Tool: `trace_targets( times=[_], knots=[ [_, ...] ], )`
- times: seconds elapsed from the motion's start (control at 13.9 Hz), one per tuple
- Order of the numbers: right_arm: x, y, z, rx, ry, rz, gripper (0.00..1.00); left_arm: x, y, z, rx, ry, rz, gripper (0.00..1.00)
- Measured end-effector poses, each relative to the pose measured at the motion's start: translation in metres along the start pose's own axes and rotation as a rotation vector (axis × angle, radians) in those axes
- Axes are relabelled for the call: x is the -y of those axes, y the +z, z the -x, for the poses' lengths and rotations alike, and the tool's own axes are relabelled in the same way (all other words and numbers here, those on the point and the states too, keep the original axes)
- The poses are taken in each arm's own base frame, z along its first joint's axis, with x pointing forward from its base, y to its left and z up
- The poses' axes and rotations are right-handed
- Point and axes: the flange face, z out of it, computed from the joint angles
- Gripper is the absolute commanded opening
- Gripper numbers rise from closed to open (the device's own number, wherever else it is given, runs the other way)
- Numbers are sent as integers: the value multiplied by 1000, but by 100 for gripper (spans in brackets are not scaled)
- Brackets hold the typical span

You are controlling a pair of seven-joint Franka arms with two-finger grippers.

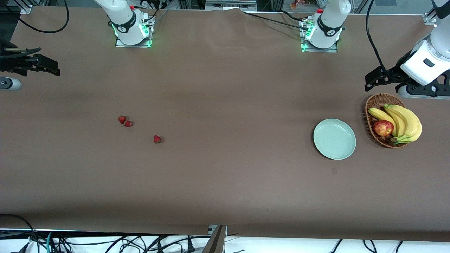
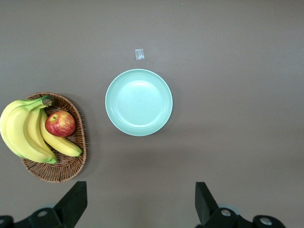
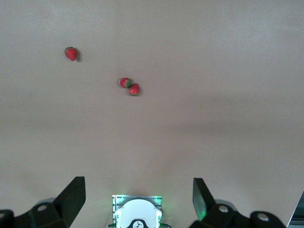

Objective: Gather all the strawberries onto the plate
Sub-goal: 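Reach the right gripper down over a red strawberry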

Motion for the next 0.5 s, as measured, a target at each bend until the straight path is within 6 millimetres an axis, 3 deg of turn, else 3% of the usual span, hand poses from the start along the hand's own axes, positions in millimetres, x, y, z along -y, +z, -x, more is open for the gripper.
trace_targets(
  times=[0.5],
  knots=[
    [-2, 0, 0, 1, 4, -5, 100, -1, 1, 1, 11, 1, -1, 100]
  ],
)
